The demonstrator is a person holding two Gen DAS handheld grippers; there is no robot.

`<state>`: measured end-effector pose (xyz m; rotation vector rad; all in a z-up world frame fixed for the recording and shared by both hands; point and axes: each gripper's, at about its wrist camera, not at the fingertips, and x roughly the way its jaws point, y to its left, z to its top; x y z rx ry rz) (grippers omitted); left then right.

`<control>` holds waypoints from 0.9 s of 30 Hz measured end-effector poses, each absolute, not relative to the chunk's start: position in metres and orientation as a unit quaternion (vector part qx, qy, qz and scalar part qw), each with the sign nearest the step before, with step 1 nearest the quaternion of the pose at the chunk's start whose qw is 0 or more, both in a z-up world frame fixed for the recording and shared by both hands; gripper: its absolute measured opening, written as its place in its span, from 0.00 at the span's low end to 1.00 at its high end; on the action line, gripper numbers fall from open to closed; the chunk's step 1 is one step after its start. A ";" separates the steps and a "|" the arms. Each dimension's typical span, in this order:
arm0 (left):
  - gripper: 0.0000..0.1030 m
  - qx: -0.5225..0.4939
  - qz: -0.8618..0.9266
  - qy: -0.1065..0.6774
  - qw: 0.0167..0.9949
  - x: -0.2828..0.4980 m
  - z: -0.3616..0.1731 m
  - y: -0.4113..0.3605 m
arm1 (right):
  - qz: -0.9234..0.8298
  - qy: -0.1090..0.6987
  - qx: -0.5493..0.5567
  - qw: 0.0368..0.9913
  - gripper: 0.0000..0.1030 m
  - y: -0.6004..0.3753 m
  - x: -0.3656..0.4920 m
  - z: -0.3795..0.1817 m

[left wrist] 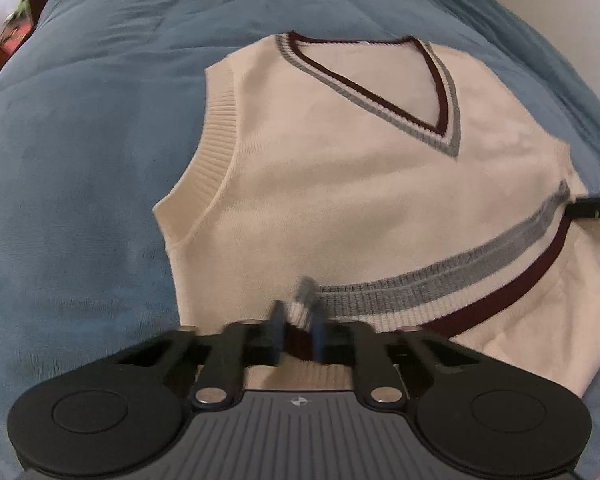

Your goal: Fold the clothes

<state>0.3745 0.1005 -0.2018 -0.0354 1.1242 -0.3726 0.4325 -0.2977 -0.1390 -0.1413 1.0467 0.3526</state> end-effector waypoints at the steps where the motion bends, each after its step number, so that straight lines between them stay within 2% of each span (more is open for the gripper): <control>1: 0.07 -0.017 -0.171 0.521 0.836 0.371 -0.196 0.103 | 0.161 0.495 -0.063 0.851 0.07 -0.298 0.431 -0.136; 9: 0.07 -0.029 -0.138 0.465 0.874 0.371 -0.147 0.126 | 0.118 0.473 -0.030 0.873 0.06 -0.302 0.430 -0.106; 17: 0.06 -0.015 -0.142 0.473 0.869 0.413 -0.174 0.105 | 0.077 0.495 -0.011 0.865 0.06 -0.307 0.450 -0.131; 22: 0.07 -0.021 -0.135 0.499 0.856 0.423 -0.200 0.105 | 0.059 0.479 -0.012 0.876 0.06 -0.306 0.451 -0.128; 27: 0.10 -0.026 -0.128 0.505 0.853 0.424 -0.203 0.105 | 0.045 0.473 -0.019 0.880 0.06 -0.304 0.452 -0.132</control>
